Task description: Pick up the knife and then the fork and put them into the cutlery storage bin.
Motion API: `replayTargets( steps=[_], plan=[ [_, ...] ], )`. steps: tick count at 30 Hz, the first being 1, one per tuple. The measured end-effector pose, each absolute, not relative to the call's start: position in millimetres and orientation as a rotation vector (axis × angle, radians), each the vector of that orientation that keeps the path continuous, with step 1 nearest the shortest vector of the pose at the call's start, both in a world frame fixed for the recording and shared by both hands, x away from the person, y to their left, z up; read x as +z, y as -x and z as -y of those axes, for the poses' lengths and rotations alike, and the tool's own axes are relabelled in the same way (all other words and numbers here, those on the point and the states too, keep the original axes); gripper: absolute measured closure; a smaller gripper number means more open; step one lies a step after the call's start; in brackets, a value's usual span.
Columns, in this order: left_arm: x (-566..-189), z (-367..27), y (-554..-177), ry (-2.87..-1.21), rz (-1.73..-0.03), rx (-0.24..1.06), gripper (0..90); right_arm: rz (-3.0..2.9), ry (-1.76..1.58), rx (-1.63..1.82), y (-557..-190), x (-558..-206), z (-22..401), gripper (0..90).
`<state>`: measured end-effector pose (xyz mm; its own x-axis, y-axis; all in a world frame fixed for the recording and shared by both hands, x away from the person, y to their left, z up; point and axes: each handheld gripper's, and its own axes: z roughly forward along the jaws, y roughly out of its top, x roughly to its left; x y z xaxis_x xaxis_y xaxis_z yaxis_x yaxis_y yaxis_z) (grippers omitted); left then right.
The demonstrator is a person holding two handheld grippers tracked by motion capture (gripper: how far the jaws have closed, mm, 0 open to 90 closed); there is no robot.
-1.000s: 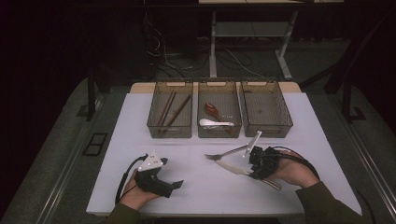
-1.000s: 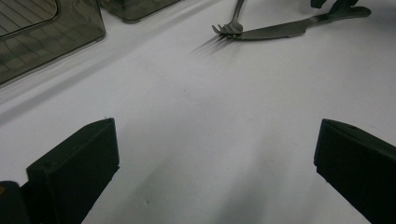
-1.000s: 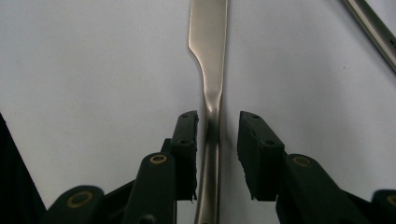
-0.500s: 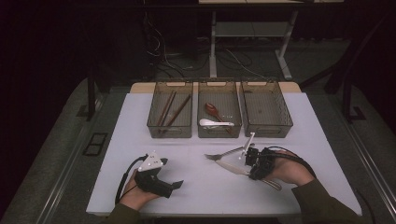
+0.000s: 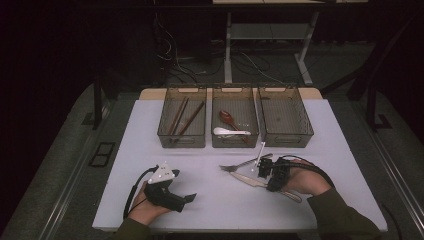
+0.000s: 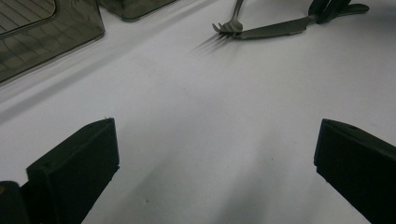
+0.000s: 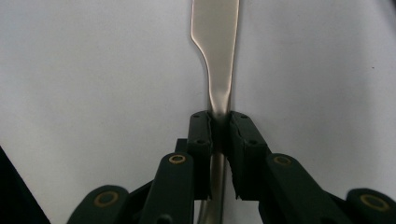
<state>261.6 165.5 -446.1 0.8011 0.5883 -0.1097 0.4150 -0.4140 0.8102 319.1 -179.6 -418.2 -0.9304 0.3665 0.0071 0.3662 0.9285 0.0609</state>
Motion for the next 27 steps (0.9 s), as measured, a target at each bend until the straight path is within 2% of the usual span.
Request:
replayTargets(
  steps=[17,27],
  plan=[
    [-446,-165,-261,-2.067,-0.741,0.239,0.0,-3.105,-0.472,0.181,-313,-417,187,79.8],
    [-446,-165,-261,-2.068,-0.737,0.238,0.0,-3.076,-0.519,0.338,-311,-408,199,79.8]
  ],
)
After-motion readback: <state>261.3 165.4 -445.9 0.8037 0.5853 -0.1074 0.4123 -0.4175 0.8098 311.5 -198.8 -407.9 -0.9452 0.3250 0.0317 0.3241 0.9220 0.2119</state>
